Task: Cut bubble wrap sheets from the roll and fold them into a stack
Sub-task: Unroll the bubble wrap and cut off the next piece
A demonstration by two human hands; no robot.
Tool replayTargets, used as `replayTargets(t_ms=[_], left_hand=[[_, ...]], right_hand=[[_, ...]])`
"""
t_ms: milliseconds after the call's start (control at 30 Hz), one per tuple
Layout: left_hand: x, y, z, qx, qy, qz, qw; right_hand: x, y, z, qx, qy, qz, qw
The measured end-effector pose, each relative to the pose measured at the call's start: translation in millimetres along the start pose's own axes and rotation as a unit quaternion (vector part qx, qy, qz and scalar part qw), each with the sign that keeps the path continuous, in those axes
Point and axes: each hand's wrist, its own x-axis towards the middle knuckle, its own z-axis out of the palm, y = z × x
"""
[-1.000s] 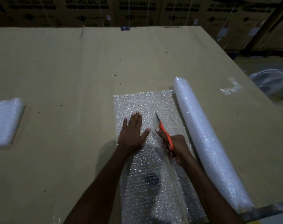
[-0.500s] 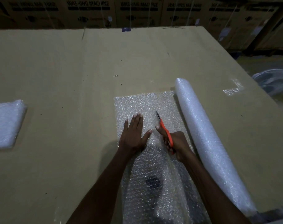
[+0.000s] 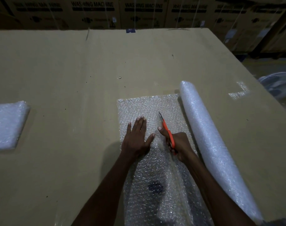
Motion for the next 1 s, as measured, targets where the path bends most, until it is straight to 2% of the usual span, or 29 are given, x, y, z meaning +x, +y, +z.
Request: replayTargets(t_ms=[133,267,367,633,1000], left_hand=[[6,-4,-3,-0.01,-0.032,-0.002,0.999],[27,-10,-18,-0.026,-0.073,-0.04,0.996],[47,-11,-30,-0.015,-0.058,-0.046,0.997],[72,-28,-17,0.034,-0.019,0.001,0.999],[68,-29,-10,0.035,-0.007,-0.015,0.999]], right_hand=[[-4,-2,-3,0.004,-0.003,0.006,1.0],[-8,-3,-4,0.021,-0.016,0.011,1.0],[-8,0,-6,0.02,-0.02,0.016,0.999],[0,-2,-3,0.016,-0.019,0.014,1.0],[11,0,0,0.005,-0.018,-0.012,1.0]])
